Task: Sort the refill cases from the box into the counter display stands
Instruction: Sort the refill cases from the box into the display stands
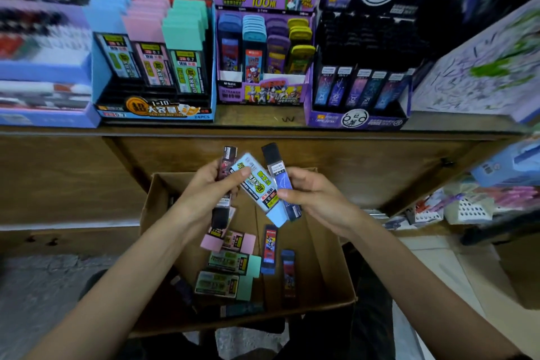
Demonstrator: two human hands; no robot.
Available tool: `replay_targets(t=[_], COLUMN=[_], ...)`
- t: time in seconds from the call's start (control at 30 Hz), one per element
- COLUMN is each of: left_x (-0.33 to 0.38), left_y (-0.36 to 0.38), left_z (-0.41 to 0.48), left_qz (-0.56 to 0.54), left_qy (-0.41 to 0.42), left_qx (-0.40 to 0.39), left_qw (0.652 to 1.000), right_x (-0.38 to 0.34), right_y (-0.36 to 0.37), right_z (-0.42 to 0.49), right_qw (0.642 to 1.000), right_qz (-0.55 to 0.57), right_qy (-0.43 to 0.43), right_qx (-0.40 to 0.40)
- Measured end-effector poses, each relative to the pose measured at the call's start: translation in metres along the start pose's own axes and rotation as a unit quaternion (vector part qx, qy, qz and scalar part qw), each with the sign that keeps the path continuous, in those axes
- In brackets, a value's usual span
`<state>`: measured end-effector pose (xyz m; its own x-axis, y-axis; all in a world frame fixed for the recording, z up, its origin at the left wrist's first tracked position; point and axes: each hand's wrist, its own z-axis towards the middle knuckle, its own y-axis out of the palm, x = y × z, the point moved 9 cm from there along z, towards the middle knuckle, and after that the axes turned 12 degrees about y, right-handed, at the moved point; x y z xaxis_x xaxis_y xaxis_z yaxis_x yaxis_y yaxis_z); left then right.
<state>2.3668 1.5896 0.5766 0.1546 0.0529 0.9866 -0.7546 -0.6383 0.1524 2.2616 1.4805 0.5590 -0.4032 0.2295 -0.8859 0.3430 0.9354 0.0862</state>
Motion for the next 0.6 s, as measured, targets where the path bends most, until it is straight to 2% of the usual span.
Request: replay_targets(t=[0.17,0.3,0.43,0.6], left_x=[0.001,0.003,0.007,0.009], left_y=[-0.007,-0.004,0.003,0.014], left_z=[-0.004,-0.006,-0.003,-0.004], left_qz=[-0.081,-0.124,-0.062,0.003], left_qy=[-0.016,-0.017,-0.013,-0.033], left_qx=[0.068,0.078,0.052,0.002], left_qw=[0.994,0.989,0.997,0.999], right_x=[-0.008,-0.01,-0.025,-0.049], right_y=[-0.021,-0.028,-0.042,-0.045], right_z=[-0.004,-0.005,-0.01,-0.014], right_qw=[0.997,0.991,0.978,0.974], right_qz=[0.02,0.102,0.149,0.142], right_qy=[-0.023,-0.023,-0.058,-0.089], right_qx=[0.076,0.081,0.136,0.149])
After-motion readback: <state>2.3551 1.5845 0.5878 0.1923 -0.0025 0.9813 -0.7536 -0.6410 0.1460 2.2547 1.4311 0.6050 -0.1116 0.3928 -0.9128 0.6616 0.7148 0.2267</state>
